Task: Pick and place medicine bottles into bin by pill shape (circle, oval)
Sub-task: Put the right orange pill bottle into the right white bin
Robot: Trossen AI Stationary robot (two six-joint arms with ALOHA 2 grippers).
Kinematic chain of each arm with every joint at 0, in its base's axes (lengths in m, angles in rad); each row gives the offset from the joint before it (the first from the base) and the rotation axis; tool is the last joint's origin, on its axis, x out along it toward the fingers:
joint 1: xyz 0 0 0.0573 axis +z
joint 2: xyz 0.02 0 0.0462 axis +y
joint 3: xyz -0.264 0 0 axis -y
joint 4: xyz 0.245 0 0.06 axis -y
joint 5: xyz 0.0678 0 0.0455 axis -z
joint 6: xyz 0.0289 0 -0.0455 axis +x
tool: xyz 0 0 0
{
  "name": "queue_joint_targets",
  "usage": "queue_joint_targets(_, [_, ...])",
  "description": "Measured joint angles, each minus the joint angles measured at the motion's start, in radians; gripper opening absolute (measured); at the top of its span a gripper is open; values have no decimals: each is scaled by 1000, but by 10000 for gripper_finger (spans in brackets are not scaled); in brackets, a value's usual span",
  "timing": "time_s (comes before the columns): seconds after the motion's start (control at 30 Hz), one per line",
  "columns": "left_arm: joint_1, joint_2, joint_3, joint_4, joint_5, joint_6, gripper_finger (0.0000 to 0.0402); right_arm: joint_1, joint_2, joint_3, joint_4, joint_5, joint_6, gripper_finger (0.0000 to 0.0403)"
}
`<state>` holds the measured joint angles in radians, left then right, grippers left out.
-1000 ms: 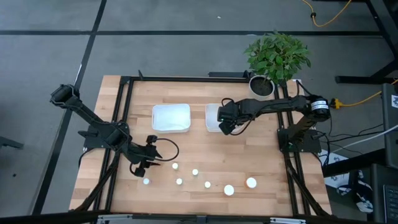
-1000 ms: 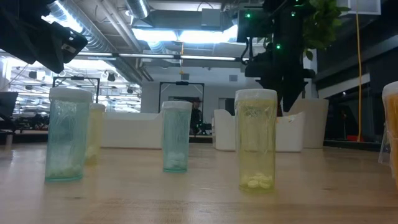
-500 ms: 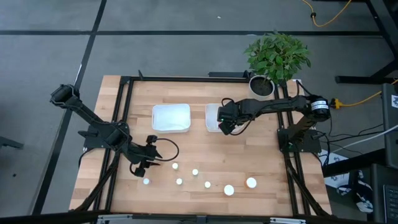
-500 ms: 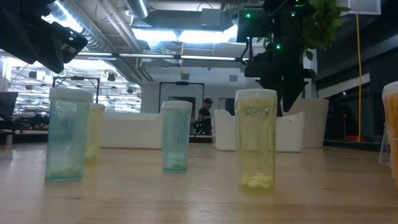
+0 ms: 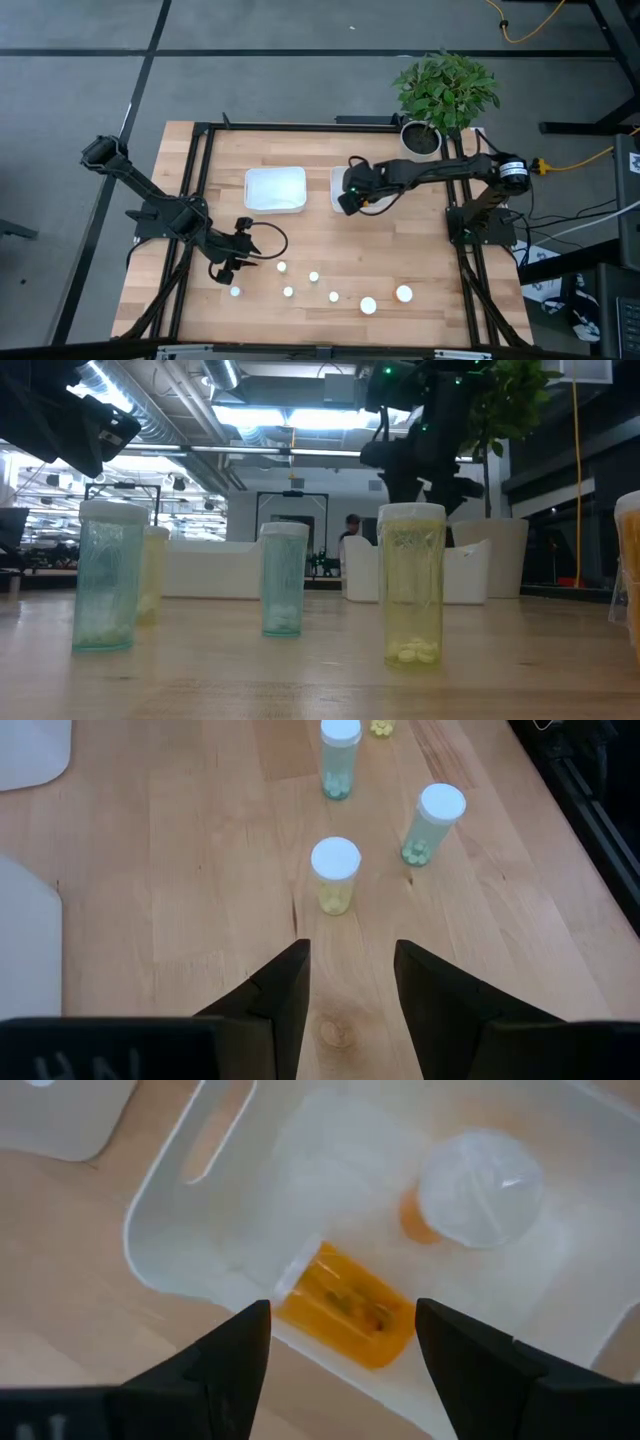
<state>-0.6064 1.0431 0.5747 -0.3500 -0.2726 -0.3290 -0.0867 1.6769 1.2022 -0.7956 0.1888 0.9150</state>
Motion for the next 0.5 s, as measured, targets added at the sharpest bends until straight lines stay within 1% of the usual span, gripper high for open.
queue_joint_targets(0.17, [0, 0, 0, 0, 0, 0, 141, 18, 38, -1, 12, 1, -4, 252])
queue_joint_targets(0.3, [0, 0, 0, -4, 0, 0, 141, 27, 45, -1, 34, 0, -4, 252])
queue_joint_targets(0.5, [0, 0, 0, -5, 0, 0, 141, 25, 55, -1, 14, 1, -37, 252])
